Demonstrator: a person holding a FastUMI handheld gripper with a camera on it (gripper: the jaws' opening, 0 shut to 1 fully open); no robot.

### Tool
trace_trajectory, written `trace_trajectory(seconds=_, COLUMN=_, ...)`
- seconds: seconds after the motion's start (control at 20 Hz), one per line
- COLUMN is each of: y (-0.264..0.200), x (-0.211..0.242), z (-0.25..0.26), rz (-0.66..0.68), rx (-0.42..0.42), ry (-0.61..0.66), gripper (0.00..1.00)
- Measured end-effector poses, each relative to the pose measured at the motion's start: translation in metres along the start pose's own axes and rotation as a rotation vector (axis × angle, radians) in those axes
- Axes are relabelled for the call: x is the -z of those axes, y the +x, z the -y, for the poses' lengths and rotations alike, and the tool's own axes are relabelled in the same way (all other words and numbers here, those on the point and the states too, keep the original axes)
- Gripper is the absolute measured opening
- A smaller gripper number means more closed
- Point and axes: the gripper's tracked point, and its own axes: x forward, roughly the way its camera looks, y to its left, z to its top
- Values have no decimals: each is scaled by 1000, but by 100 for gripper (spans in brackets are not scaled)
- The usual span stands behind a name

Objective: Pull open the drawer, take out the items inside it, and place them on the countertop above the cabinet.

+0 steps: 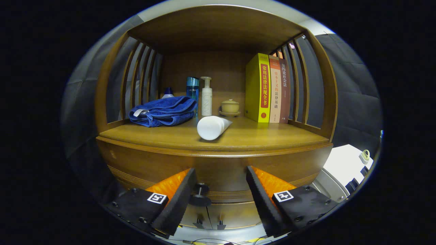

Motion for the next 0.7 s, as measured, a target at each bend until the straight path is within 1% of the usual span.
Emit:
trace_trajectory(seconds=0.1, y=-17, x=-8, z=0, rz=27, rx=1, ry=-37, gripper=99)
trace_trajectory(seconds=0.3, y=-70, x=-30, z=-3, rz=72, rx=-3, ry=-82, gripper=99)
trace_trajectory(seconds=0.5, y=-112, x=-45, z=-3, rz=92, rx=-8, ry=-31, gripper=99)
trace_trajectory(seconds=0.7, y=-149, x=-74, z=8, rz=140, rx=17, ry=7, gripper=99)
